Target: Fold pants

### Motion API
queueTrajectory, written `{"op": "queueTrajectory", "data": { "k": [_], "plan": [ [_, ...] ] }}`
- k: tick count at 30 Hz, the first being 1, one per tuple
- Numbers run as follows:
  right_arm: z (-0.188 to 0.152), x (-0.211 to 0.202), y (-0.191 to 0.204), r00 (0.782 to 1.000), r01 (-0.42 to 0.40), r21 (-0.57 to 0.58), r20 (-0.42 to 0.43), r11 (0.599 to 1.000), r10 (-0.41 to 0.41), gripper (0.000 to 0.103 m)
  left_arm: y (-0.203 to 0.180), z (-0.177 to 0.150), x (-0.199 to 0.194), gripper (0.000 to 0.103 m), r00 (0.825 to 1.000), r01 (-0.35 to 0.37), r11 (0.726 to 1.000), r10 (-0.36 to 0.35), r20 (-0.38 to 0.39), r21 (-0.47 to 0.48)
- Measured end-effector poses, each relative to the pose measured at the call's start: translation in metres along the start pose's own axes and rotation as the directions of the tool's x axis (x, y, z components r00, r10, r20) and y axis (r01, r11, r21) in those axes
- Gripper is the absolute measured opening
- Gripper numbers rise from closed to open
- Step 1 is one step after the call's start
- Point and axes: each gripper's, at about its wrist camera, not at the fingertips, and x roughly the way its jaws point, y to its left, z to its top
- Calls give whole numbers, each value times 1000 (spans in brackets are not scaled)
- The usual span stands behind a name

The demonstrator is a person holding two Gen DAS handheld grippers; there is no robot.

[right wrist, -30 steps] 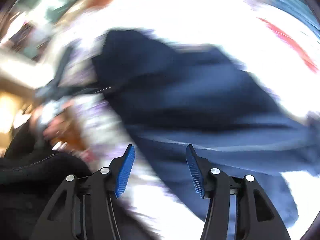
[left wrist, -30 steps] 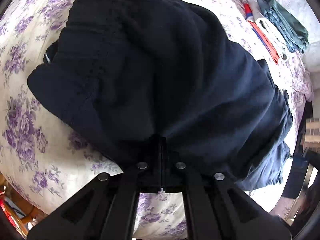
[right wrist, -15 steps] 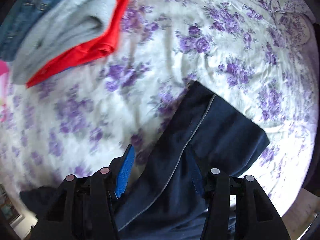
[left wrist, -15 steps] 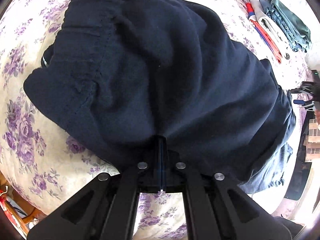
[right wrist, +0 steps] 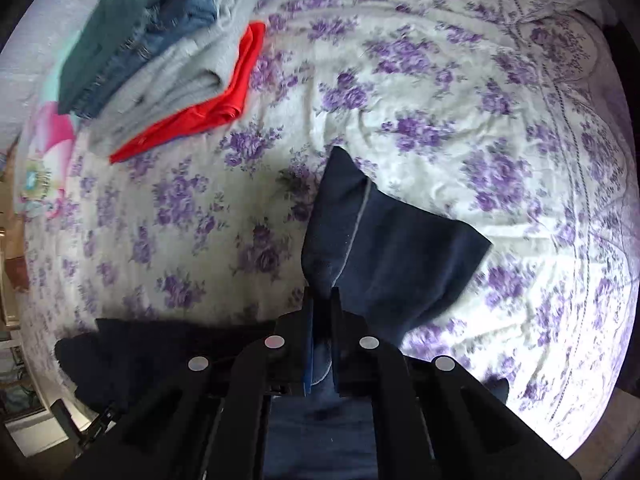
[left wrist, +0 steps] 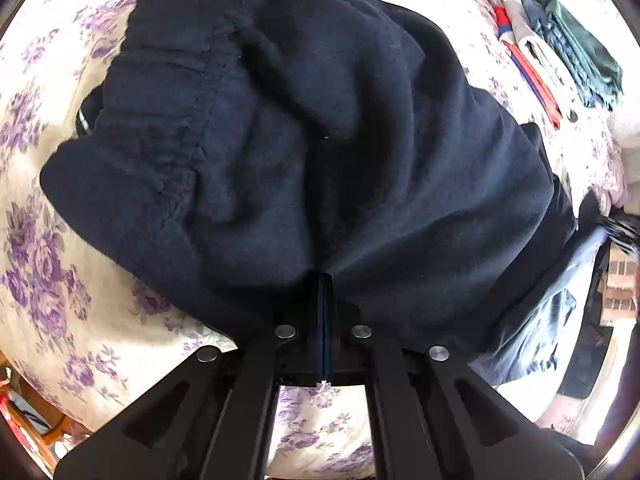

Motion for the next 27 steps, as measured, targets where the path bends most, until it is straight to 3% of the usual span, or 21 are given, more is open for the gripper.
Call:
{"op": "queueTrajectory", "data": {
  "k": [4,6,9,12,15,17,21,23,25,27],
  "plan": [
    [-84,-58,-50,989,-97,68,122,993,89,6,-5,3,-4,2,998,-50,992,53,-21,112],
    [-144,-63,-83,981,-147,129,145,981,128,6,-5,6,-6,2,997,-68,984,74,-31,163],
    [-219,-41,-111,981,-161,232,146,959,130,6,-1,12,-13,2,993,-101,974,111,-39,202],
    [-274,23,-141,983,-179,360,112,916,148,6,0,14,-13,2,991,-114,969,126,-42,220],
    [-294,74,-159,965,-257,393,150,883,214,3,-6,18,-6,2,987,-143,963,157,-45,228],
    [-296,70,-164,953,-297,402,179,866,244,3,-11,18,-7,2,983,-162,954,179,-45,253],
    [-295,56,-158,956,-288,380,169,879,240,4,-11,18,-8,2,984,-155,951,173,-44,269],
    [-295,50,-152,968,-247,354,132,902,213,7,1,17,-11,2,989,-127,963,142,-47,238],
    [-294,49,-140,990,-143,292,27,946,141,11,4,16,-12,2,990,-121,967,133,-38,223],
    [-290,39,-117,998,31,152,-54,988,-23,31,0,13,-14,2,986,-155,959,164,-17,238]
  ]
}}
